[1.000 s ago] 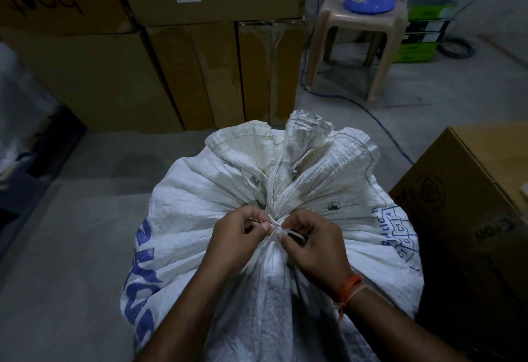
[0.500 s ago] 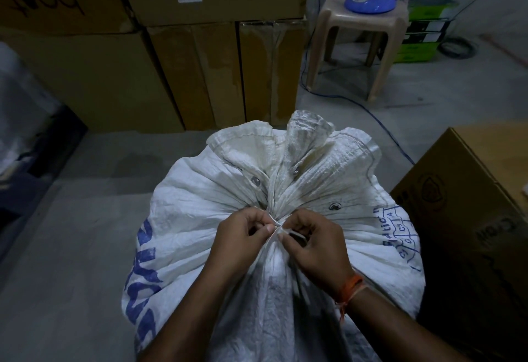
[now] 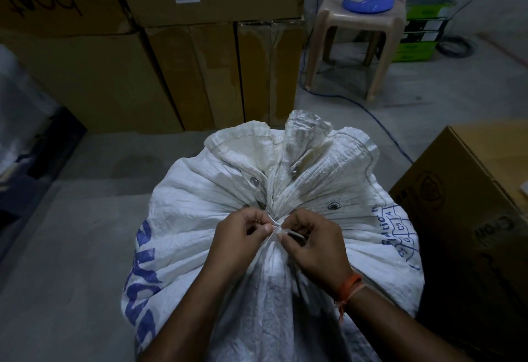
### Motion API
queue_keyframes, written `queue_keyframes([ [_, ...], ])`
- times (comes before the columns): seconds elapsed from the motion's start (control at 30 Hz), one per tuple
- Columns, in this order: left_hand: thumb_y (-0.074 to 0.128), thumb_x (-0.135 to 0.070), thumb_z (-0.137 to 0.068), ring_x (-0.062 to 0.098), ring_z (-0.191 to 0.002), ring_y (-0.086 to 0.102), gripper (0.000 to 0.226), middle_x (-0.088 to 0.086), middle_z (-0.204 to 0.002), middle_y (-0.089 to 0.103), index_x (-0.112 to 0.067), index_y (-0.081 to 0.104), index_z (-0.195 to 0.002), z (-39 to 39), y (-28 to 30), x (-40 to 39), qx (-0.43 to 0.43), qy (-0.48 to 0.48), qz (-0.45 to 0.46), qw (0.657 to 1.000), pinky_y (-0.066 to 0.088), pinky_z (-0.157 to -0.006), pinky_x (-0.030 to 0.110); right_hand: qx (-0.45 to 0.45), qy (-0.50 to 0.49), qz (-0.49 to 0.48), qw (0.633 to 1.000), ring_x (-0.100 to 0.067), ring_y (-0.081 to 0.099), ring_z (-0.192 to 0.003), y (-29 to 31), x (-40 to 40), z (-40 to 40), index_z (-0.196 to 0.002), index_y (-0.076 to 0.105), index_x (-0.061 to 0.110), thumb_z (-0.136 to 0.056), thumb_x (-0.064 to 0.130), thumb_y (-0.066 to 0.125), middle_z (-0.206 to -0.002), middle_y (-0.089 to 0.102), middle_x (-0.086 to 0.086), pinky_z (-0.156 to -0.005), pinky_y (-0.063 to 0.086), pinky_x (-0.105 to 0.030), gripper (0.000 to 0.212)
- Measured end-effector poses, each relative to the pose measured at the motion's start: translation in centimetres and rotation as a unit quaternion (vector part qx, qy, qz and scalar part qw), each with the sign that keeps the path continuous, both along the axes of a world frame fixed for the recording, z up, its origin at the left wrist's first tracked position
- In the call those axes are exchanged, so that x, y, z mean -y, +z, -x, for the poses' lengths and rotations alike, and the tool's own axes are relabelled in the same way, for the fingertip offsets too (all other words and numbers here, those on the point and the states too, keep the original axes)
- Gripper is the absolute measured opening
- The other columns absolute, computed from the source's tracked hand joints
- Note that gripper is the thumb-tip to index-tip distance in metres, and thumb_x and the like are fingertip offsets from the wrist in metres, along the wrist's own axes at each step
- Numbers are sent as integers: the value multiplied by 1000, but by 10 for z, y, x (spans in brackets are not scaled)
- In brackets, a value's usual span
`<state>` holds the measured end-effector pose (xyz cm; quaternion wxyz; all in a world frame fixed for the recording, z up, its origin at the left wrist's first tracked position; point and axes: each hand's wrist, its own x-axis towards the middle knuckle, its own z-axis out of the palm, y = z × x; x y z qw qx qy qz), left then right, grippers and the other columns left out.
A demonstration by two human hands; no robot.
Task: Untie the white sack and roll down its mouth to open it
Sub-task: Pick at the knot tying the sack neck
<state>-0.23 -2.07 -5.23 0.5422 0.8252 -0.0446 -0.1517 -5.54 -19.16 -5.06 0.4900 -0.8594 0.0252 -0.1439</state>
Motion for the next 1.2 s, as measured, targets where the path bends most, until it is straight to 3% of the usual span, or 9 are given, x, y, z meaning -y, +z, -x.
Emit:
queue_keyframes([
  [0.27, 78, -16, -91, 5, -63, 62, 13, 0, -71, 75, -26, 78, -83, 0, 0, 1, 20, -3, -23, 1000, 47, -64, 26, -1, -6, 10, 1000, -3, 62, -65, -1, 0, 0, -73, 67, 19, -75, 15, 82, -67, 64, 10, -62, 46, -16, 16],
  [0.47, 76, -14, -91, 4, -60, 61, 9, 0, -66, 75, -21, 77, -86, 1, 0, -1, -18, 17, 22, 999, 46, -64, 26, -3, -3, 14, 1000, -6, 64, -67, -1, 0, -1, -73, 67, 20, -76, 15, 82, -69, 67, 6, -64, 53, -30, 15],
  [0.67, 76, -21, -88, -2, -53, 56, 2, -9, -61, 70, -20, 76, -86, 0, 1, 0, -25, 11, 22, 999, 42, -62, 25, -3, -6, 11, 1000, -3, 62, -66, 0, -1, 0, -73, 67, 19, -75, 15, 83, -68, 65, 8, -63, 50, -21, 17],
  [0.8, 74, -27, -84, 3, -57, 57, 6, -9, -59, 67, -23, 77, -85, 0, -1, 1, -19, 7, 18, 1000, 45, -66, 28, -5, -7, 9, 1000, 0, 61, -65, -1, 0, 0, -73, 67, 19, -75, 14, 83, -67, 63, 11, -63, 44, -13, 17],
  [0.97, 74, -33, -82, 16, -66, 66, 4, 3, -74, 76, -31, 77, -84, 1, -2, 3, 18, -1, -11, 1000, 53, -67, 38, -3, -5, 16, 1000, -2, 63, -68, -1, 0, 0, -74, 68, 20, -75, 15, 83, -69, 66, 10, -64, 47, -17, 16],
  [1.07, 79, -20, -89, 9, -66, 63, 12, 4, -75, 76, -30, 77, -83, 2, -3, 3, 29, -1, -18, 999, 51, -67, 33, 1, -5, 15, 1000, -4, 63, -68, -1, 0, 0, -74, 68, 20, -75, 14, 83, -69, 66, 8, -64, 50, -21, 17],
  [1.2, 79, -18, -90, 6, -64, 63, 11, -1, -71, 75, -26, 79, -83, 1, -3, 2, 15, 13, -19, 1000, 50, -67, 29, 0, -4, 9, 1000, -5, 65, -68, -1, 0, 0, -74, 68, 20, -75, 15, 83, -70, 67, 6, -65, 53, -25, 15],
])
